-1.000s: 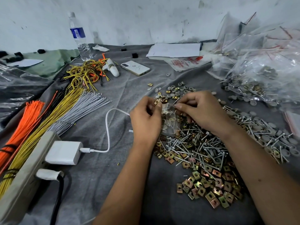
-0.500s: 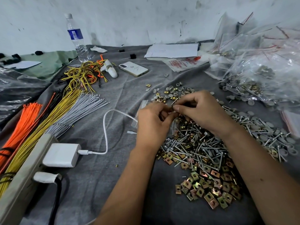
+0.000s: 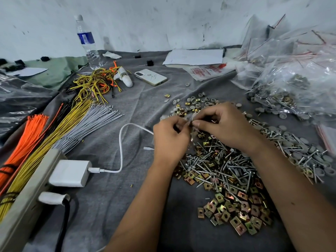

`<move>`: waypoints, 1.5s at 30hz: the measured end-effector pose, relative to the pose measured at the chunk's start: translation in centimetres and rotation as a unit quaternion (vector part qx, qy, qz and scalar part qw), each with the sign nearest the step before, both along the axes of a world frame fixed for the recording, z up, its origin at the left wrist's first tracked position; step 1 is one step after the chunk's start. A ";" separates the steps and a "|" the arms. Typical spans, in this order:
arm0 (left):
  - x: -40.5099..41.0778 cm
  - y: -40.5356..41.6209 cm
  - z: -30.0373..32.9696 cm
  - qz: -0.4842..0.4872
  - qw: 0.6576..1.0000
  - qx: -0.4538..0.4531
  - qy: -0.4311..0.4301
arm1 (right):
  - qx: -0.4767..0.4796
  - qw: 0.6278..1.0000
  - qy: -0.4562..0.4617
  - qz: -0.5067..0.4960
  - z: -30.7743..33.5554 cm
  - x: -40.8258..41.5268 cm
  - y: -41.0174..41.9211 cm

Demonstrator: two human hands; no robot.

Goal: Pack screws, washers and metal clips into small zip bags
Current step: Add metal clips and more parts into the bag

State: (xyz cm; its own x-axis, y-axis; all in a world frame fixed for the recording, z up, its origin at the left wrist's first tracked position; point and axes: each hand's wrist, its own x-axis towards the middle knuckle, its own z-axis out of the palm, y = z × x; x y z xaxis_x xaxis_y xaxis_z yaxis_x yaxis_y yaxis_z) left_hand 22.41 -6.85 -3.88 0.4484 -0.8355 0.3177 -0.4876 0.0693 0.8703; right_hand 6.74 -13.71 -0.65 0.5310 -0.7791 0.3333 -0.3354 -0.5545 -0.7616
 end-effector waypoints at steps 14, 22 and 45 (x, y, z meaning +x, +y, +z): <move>-0.3 0.5 0.5 0.024 0.993 -0.112 -0.021 | -0.161 0.984 0.061 -0.036 0.0 0.8 0.7; -0.4 0.4 0.7 0.046 0.992 -0.114 0.032 | -0.121 0.987 -0.069 -0.076 0.4 0.3 0.7; -0.1 0.6 0.7 0.114 0.984 -0.116 0.071 | -0.131 0.950 0.264 -0.100 -0.7 0.0 -0.4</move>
